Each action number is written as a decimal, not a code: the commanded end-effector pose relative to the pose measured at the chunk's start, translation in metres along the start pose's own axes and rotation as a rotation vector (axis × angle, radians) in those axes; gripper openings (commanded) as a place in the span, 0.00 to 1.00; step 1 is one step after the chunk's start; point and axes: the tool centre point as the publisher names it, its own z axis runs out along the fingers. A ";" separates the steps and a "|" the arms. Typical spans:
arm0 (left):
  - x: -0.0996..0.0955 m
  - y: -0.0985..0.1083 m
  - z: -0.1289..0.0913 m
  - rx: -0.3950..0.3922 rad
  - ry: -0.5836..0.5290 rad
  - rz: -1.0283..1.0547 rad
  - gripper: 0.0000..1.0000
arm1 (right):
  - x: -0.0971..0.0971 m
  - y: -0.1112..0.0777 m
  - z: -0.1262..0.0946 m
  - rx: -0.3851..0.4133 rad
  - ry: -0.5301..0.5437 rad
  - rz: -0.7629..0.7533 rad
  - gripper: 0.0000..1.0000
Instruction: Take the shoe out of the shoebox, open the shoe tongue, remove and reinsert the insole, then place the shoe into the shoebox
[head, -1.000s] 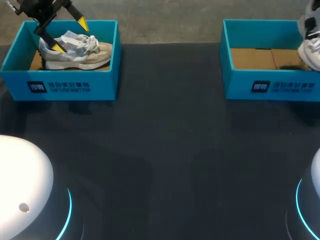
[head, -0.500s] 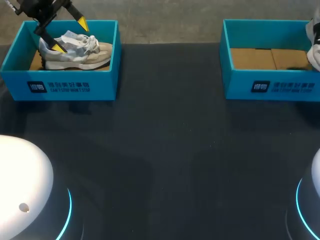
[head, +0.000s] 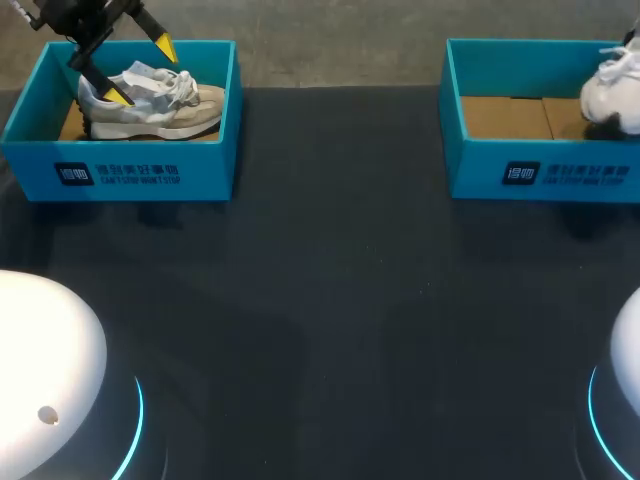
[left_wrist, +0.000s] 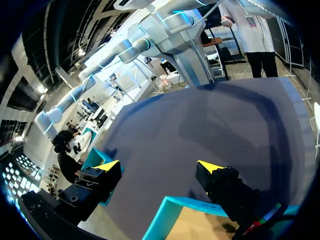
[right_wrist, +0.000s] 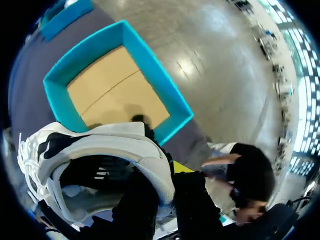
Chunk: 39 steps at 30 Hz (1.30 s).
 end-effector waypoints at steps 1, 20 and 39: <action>0.000 -0.001 0.000 -0.002 0.003 0.000 1.00 | -0.005 0.003 -0.002 0.198 0.201 0.800 0.00; 0.000 -0.001 0.000 -0.002 0.003 0.000 1.00 | -0.004 -0.004 0.006 0.250 0.220 1.040 0.00; 0.000 -0.001 0.000 -0.002 0.003 0.000 1.00 | 0.010 -0.002 0.016 0.241 0.192 1.006 0.00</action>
